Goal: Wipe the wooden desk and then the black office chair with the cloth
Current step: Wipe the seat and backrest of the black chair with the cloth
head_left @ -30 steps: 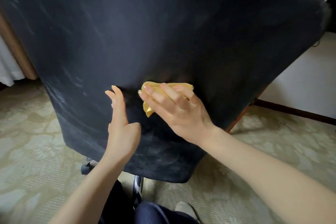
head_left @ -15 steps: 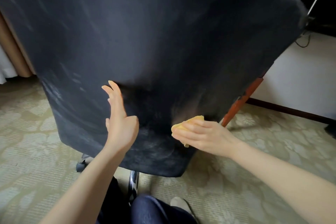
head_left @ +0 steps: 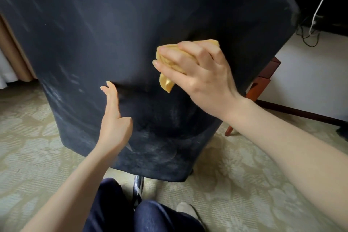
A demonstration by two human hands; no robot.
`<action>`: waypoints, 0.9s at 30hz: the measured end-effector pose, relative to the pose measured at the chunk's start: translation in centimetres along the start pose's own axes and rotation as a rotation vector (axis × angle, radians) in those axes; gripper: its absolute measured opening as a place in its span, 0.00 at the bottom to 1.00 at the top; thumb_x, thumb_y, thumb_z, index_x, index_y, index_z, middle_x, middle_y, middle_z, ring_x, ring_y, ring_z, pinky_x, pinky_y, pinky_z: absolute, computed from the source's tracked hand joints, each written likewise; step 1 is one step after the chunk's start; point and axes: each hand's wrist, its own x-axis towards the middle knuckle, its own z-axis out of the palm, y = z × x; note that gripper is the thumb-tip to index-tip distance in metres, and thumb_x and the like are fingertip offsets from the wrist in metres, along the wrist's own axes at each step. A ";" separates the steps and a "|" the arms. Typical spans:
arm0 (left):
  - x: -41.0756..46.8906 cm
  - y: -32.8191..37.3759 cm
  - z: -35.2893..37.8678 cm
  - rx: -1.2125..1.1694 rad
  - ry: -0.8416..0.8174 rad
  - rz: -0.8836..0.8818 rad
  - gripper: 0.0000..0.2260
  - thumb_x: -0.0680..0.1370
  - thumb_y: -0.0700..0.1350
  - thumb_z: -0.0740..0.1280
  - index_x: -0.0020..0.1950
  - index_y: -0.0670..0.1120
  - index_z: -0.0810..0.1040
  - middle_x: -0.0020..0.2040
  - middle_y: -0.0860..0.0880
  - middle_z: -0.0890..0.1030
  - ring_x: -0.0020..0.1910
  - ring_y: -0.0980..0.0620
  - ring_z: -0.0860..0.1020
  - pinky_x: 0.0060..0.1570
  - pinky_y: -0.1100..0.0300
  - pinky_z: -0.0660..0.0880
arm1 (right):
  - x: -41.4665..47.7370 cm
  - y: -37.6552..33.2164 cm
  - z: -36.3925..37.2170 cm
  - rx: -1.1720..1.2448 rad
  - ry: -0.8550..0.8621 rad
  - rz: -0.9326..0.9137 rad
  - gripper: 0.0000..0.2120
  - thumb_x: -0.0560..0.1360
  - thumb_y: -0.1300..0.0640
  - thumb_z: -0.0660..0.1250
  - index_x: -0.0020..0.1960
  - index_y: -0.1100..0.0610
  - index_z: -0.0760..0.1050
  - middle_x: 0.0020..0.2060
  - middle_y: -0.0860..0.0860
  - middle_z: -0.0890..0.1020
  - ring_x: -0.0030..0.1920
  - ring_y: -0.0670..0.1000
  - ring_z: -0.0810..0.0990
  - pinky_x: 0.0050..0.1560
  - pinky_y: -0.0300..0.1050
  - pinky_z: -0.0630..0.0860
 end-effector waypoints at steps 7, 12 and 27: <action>1.3 -1.4 -1.0 0.039 0.051 0.002 0.45 0.71 0.30 0.56 0.74 0.65 0.39 0.76 0.64 0.44 0.72 0.47 0.64 0.43 0.67 0.68 | 1.1 -5.8 3.1 0.173 -0.195 -0.105 0.15 0.76 0.58 0.58 0.54 0.50 0.82 0.56 0.44 0.81 0.57 0.48 0.79 0.58 0.44 0.74; 2.4 -1.2 -1.9 0.107 -0.049 -0.056 0.46 0.70 0.31 0.56 0.73 0.64 0.33 0.77 0.61 0.41 0.68 0.33 0.66 0.65 0.34 0.63 | -2.3 -11.8 5.7 0.211 -0.338 -0.192 0.12 0.73 0.60 0.64 0.52 0.53 0.82 0.52 0.45 0.82 0.56 0.51 0.79 0.59 0.45 0.74; 2.6 -0.9 -2.5 0.049 -0.087 -0.042 0.45 0.70 0.28 0.54 0.75 0.59 0.33 0.76 0.62 0.37 0.72 0.43 0.62 0.66 0.29 0.55 | -12.3 -4.2 -1.0 0.270 -0.452 -0.318 0.12 0.74 0.63 0.68 0.56 0.53 0.80 0.58 0.47 0.80 0.56 0.49 0.79 0.57 0.44 0.76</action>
